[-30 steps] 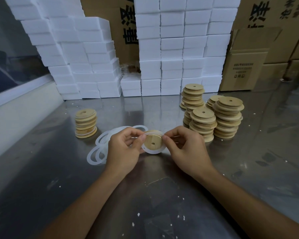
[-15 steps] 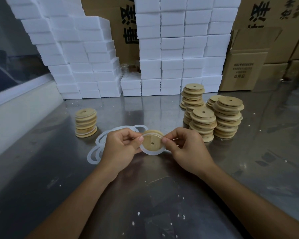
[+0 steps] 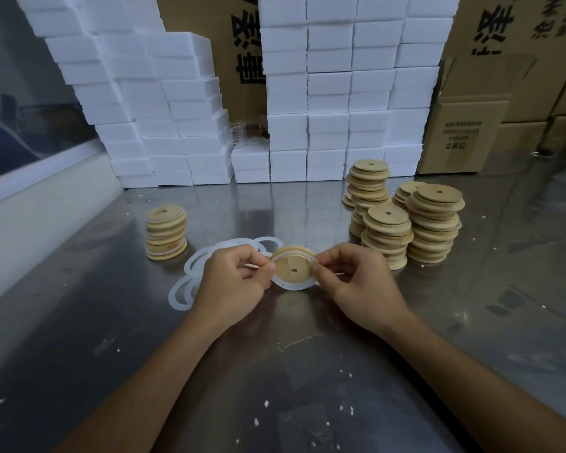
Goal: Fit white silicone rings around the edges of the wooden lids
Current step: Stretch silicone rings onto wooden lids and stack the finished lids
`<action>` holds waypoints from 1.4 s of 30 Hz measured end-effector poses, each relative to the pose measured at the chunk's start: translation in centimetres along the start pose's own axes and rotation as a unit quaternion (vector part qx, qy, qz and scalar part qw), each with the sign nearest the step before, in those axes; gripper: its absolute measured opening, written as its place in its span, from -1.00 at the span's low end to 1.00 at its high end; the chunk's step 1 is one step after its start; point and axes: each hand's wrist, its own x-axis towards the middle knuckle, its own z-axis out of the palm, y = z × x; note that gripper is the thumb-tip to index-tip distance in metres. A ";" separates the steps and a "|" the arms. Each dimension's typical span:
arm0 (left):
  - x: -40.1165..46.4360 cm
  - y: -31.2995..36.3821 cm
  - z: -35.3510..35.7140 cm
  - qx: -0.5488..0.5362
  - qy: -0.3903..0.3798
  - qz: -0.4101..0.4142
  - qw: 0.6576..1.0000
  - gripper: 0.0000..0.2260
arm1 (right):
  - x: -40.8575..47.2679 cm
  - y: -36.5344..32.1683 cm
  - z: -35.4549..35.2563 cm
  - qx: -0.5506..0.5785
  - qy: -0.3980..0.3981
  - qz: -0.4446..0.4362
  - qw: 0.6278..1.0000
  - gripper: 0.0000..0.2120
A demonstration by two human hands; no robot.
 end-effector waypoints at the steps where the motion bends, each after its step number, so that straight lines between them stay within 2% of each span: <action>1: -0.1 0.0 0.1 0.012 0.002 0.007 1.000 -0.83 | 0.0 0.0 0.0 -0.003 0.005 -0.007 1.000 -0.98; 7: -0.6 0.6 0.5 0.096 0.035 0.137 0.985 -0.90 | -0.4 -0.5 0.0 -0.072 0.024 -0.097 0.992 -0.94; 11: -1.0 1.2 0.6 0.116 0.015 0.224 0.968 -0.96 | -0.6 -1.3 0.0 -0.117 0.005 -0.158 0.981 -0.92; 13: -1.1 1.4 0.7 0.127 0.007 0.236 0.963 -0.96 | -0.6 -1.5 0.0 -0.130 -0.008 -0.173 0.976 -0.91; 17: -1.2 1.3 0.7 0.131 0.006 0.213 0.968 -0.90 | -0.7 -1.5 0.1 -0.125 -0.006 -0.166 0.978 -0.93; 22: -1.0 1.1 0.7 0.129 0.022 0.200 0.971 -0.87 | -0.5 -0.8 0.3 -0.077 0.002 -0.102 0.992 -0.94; 27: -0.8 0.9 0.8 0.118 0.034 0.190 0.974 -0.81 | -0.3 -0.7 0.5 -0.057 0.020 -0.083 0.995 -0.97; 35: -0.2 0.2 0.7 0.008 0.023 0.108 0.994 -0.73 | 0.3 -0.3 0.0 -0.013 0.004 -0.028 1.000 -0.93; 38: -0.1 0.0 0.7 -0.038 0.011 0.074 0.996 -0.75 | 0.3 -0.1 0.0 -0.010 0.003 -0.019 1.000 -0.95; 42: -0.3 -0.1 1.1 -0.089 -0.010 0.032 0.995 -0.69 | 0.3 0.0 0.1 0.006 0.016 -0.012 1.000 -0.92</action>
